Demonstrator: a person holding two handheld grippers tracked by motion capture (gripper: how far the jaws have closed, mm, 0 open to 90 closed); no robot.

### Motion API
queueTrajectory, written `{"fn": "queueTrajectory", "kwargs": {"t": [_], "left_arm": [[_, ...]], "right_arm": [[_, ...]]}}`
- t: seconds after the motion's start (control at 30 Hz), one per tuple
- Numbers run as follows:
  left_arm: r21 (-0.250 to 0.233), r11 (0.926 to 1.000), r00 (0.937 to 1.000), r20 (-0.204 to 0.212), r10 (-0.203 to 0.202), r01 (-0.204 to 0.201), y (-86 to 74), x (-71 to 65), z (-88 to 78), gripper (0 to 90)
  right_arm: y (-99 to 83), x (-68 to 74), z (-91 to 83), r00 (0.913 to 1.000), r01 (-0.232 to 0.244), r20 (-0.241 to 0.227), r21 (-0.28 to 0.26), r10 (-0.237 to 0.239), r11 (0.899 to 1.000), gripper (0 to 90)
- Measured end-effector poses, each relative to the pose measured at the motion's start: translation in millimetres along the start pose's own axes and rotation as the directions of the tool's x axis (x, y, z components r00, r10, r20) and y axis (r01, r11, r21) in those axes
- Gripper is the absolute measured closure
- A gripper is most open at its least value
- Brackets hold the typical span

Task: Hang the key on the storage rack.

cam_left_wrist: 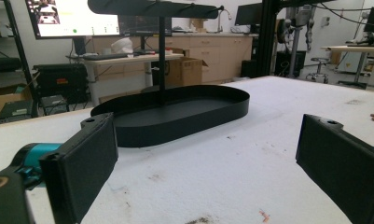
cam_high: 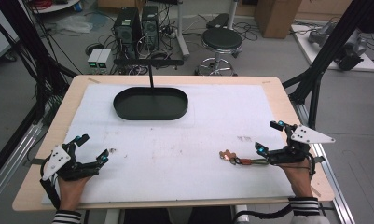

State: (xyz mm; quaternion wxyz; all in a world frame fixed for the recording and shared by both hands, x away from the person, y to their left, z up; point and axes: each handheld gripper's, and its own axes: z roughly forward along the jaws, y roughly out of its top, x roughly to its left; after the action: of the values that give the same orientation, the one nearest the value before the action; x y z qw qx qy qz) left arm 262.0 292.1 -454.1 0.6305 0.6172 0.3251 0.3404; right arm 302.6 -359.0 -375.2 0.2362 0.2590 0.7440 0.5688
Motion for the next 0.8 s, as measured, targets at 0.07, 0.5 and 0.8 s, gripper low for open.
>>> {"fn": "queueTrajectory", "kwargs": {"t": [0.07, 0.5, 0.8], "left_arm": [[0.000, 1.0000, 1.0000, 0.000, -0.001, 0.001, 0.0, 0.0, 0.0, 6.1], [0.002, 1.0000, 1.0000, 0.000, 0.004, -0.004, 0.2, -0.2, -0.1, 6.1], [0.001, 1.0000, 1.0000, 0.000, 0.005, -0.005, 0.1, -0.2, -0.1, 6.0]], "right_arm": [[2.1, -1.8, -0.1, 0.9999, 0.014, -0.009, 0.010, -0.014, 1.000, 0.4], [14.0, -19.9, 12.6, 0.9788, 0.158, -0.174, 0.306, -0.108, 0.939, 0.4], [6.0, -22.6, 28.1, 0.9439, 0.273, -0.296, 0.445, -0.147, 0.853, 0.4]]}}
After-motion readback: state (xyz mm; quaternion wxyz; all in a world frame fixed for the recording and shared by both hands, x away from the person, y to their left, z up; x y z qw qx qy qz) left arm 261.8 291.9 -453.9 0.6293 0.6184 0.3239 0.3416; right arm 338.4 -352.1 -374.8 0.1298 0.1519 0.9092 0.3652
